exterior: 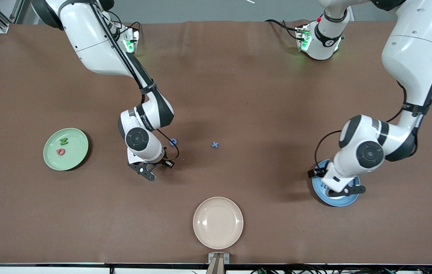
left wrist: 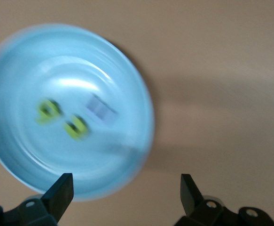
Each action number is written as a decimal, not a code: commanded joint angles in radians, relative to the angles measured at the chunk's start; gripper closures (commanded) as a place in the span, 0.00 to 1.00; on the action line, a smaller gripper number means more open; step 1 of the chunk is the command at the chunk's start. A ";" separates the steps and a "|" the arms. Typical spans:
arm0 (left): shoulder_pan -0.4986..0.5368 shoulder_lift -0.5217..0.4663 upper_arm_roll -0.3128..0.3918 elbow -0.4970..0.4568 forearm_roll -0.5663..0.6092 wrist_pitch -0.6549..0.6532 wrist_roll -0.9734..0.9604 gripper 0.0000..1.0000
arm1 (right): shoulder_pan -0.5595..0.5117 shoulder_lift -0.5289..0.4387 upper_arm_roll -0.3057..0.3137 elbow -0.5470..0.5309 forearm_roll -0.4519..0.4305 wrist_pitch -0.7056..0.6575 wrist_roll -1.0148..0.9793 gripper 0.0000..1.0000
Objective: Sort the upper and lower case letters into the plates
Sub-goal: 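Carry the B to the green plate while the left gripper reaches the x, then release the B on the green plate while the left gripper grasps the x, then grasp the blue C with the right gripper while the left gripper lifts the x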
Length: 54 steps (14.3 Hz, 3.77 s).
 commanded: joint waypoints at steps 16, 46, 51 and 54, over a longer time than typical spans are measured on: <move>-0.637 0.199 0.085 0.163 -0.002 0.190 -1.181 0.17 | -0.526 -0.383 -0.017 -0.502 -0.092 0.170 -0.914 0.82; -0.708 0.284 0.131 0.263 -0.012 0.209 -1.441 1.00 | 0.109 -0.215 -0.006 -0.331 0.088 0.151 -0.255 0.00; -0.632 0.186 0.122 0.262 -0.008 0.112 -1.302 1.00 | 0.114 -0.182 -0.007 -0.331 0.086 0.182 -0.265 0.12; -0.564 0.118 0.120 0.257 -0.009 0.033 -1.150 1.00 | 0.114 -0.182 -0.007 -0.325 0.086 0.173 -0.265 0.37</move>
